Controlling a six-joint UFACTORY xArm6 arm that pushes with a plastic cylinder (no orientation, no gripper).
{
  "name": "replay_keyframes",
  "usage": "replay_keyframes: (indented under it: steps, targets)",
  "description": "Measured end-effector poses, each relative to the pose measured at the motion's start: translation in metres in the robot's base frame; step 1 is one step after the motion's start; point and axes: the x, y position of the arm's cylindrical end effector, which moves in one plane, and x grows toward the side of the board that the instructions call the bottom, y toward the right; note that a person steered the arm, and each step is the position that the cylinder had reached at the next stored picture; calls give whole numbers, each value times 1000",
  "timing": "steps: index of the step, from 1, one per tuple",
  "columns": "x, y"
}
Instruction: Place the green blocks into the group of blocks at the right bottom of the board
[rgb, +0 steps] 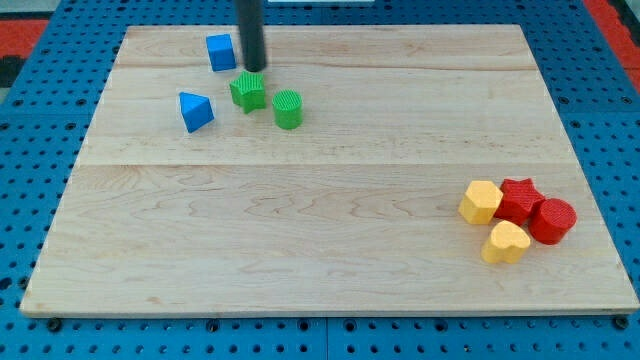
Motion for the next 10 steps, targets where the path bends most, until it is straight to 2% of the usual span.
replay_keyframes:
  steps: [1, 2, 3, 4, 5, 6, 10]
  targets:
    - [12, -57]
    - [22, 8]
    - [56, 29]
    - [65, 16]
    - [59, -35]
    - [88, -10]
    - [95, 185]
